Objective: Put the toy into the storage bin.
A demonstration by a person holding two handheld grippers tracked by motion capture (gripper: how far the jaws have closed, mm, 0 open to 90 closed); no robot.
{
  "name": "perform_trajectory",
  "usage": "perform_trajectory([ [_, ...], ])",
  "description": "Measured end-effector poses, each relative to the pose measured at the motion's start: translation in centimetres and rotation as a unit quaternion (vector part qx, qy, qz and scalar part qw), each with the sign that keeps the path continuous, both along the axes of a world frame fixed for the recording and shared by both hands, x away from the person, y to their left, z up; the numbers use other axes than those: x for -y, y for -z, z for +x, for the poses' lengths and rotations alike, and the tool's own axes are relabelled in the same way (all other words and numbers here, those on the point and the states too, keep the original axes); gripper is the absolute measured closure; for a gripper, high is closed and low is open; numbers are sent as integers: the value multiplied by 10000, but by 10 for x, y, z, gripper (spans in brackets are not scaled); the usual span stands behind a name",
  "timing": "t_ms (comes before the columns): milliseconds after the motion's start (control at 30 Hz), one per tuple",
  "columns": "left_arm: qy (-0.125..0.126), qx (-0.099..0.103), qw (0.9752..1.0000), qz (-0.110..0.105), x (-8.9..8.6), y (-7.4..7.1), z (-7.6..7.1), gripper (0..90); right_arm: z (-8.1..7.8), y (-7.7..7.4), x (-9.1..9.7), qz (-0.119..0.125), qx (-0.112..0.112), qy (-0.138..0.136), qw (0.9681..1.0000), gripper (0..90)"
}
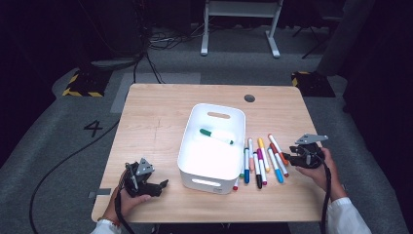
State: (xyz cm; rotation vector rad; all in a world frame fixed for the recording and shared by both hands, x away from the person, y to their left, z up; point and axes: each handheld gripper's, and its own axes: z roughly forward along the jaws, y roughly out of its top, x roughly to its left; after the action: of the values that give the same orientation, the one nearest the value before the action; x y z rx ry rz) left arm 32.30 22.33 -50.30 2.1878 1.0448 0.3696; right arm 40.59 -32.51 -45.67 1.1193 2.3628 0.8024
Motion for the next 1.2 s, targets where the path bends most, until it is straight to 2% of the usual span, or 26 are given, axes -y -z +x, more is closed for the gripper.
perform_trajectory([
  [233, 1, 6, 10000, -2, 0, 0, 0, 138, 6, 13, 2, 77, -137, 87, 9998, 550],
  [367, 7, 5, 10000, 8, 0, 0, 0, 138, 9, 20, 3, 42, -191, 151, 9997, 560],
  [567, 7, 6, 10000, 7, 0, 0, 0, 139, 11, 26, 10, 98, -240, 355, 9990, 643],
  [733, 4, -6, 10000, -9, 0, 0, 0, 138, 13, 27, 19, 283, -248, 579, 9976, 743],
  [833, 8, 6, 10000, 9, 0, 0, 0, 138, 13, 28, 22, 380, -282, 640, 9968, 750],
  [900, 8, -4, 10000, -1, 0, 0, 0, 138, 13, 28, 24, 422, -252, 737, 9961, 752],
  [1033, 6, 6, 10000, 8, 0, 0, 0, 138, 13, 26, 28, 596, -166, 731, 9954, 753],
  [1200, 6, 7, 10000, 8, 0, 0, 0, 138, 8, 12, 30, 791, 33, 621, 9949, 753],
])
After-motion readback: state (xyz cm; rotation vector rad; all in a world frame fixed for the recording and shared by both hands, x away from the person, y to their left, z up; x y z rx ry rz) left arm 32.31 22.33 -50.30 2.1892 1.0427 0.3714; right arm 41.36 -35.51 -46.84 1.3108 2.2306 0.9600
